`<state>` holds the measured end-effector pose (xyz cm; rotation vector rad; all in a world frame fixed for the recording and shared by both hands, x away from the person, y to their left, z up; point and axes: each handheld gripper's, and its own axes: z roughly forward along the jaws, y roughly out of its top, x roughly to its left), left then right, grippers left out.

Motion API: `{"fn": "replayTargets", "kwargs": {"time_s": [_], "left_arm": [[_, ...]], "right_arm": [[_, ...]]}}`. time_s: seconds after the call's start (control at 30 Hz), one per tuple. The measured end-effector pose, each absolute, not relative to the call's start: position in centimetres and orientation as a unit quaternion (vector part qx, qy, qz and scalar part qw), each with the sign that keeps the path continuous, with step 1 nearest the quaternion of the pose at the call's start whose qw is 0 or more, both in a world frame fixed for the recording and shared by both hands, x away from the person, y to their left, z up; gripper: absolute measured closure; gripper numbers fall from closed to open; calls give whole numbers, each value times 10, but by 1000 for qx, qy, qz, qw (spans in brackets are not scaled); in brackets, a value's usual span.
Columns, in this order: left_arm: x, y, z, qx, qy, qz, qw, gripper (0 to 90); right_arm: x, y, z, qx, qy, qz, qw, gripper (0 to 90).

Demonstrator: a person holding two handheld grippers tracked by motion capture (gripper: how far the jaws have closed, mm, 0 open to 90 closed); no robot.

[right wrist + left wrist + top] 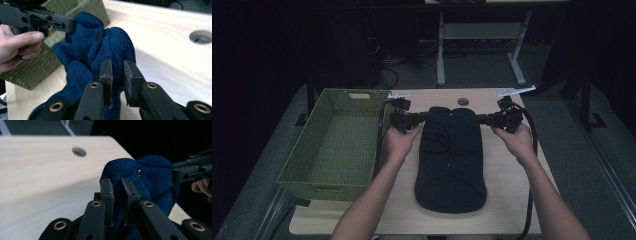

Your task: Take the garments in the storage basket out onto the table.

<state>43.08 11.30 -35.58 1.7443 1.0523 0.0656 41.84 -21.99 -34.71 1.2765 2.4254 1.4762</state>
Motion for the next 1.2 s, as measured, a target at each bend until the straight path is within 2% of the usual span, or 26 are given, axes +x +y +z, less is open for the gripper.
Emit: {"fn": "replayTargets", "kwargs": {"time_s": [0.13, 0.33, 0.63, 1.2], "left_arm": [[426, 114, -355, 736, 429, 37, 522, 810], [410, 118, -376, 736, 430, 27, 522, 809], [371, 121, -388, 747, 405, 43, 525, 808], [331, 131, -401, 762, 379, 36, 524, 803]], "right_arm": [[415, -219, -341, 400, 781, 479, 22, 778], [405, -217, -360, 396, 789, 470, 17, 775], [372, -214, -373, 374, 802, 466, 25, 776], [328, -214, -384, 338, 812, 475, 16, 772]]}}
